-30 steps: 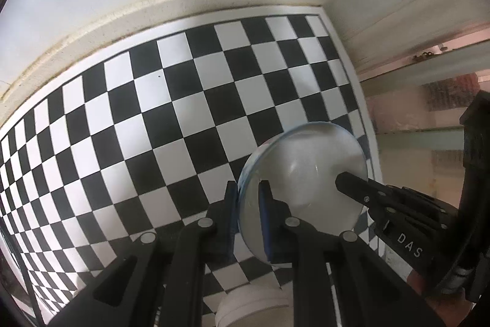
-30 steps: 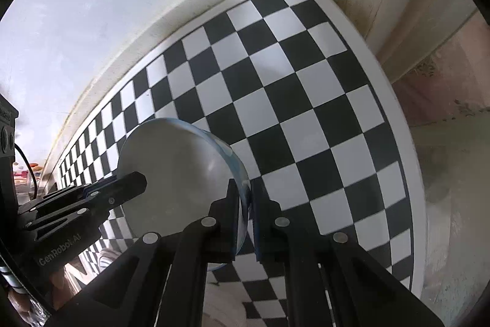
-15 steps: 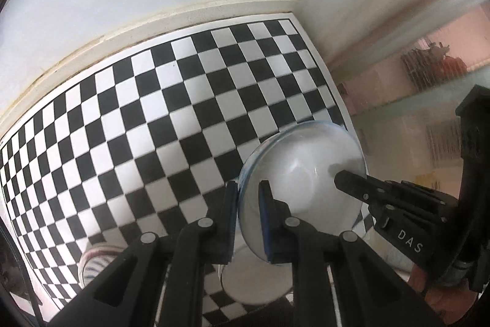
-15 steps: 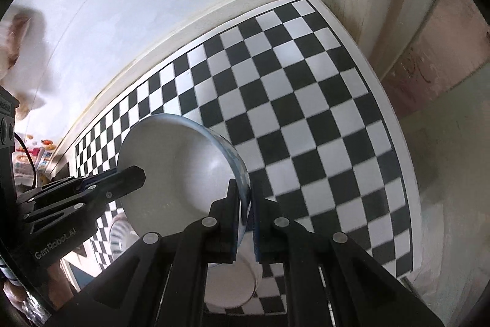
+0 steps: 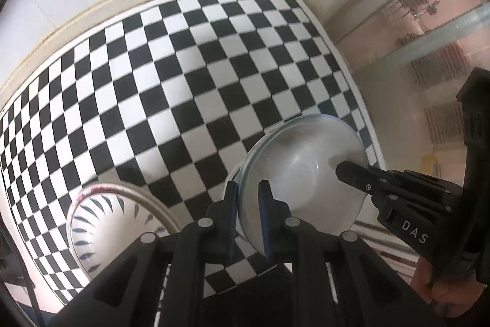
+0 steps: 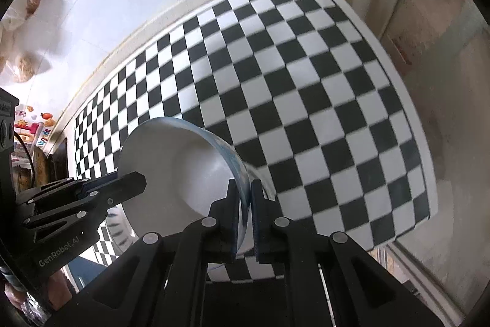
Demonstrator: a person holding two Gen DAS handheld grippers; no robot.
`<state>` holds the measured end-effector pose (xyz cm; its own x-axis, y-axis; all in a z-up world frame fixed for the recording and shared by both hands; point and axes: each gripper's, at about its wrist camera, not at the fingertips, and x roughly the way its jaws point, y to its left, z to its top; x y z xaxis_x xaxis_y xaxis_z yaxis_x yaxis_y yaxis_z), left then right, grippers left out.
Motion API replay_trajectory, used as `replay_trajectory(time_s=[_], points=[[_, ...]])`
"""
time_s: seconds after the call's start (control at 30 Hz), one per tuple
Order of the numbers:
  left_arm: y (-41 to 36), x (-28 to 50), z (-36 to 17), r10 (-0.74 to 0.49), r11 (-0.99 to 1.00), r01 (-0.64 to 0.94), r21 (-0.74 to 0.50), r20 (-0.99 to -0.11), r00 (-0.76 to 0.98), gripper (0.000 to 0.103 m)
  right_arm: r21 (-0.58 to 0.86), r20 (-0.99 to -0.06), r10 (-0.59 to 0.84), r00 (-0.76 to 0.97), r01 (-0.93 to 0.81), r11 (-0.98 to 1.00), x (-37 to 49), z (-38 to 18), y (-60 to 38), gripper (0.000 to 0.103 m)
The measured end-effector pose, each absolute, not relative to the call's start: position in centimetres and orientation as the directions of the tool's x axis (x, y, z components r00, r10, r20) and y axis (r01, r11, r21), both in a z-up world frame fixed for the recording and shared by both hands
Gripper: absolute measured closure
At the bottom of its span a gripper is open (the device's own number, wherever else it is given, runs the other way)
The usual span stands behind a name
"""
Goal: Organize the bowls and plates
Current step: 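Carry the blue-dotted bowl with both grippers and lower it into the bowl stack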
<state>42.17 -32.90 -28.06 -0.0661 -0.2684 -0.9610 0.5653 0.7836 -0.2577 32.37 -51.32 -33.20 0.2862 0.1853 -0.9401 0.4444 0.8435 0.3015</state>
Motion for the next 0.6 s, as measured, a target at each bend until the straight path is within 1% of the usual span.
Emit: replay_trajectory(time_s=[0.3, 0.6], points=[[-32.2, 41.4, -30.7, -0.247, 0.796, 0.541, -0.270, -0.962, -0.116, 0.092, 0.295, -0.950, 0.202, 0.239, 0.461, 0.837, 31.3, -36.3, -50.7, 0.095], [-32.2, 41.4, -32.3, -0.216, 0.802, 0.540, -0.255, -0.967, -0.136, 0.092, 0.275, -0.958, 0.203, 0.202, 0.456, 0.846, 32.1, -37.6, -50.6, 0.094]])
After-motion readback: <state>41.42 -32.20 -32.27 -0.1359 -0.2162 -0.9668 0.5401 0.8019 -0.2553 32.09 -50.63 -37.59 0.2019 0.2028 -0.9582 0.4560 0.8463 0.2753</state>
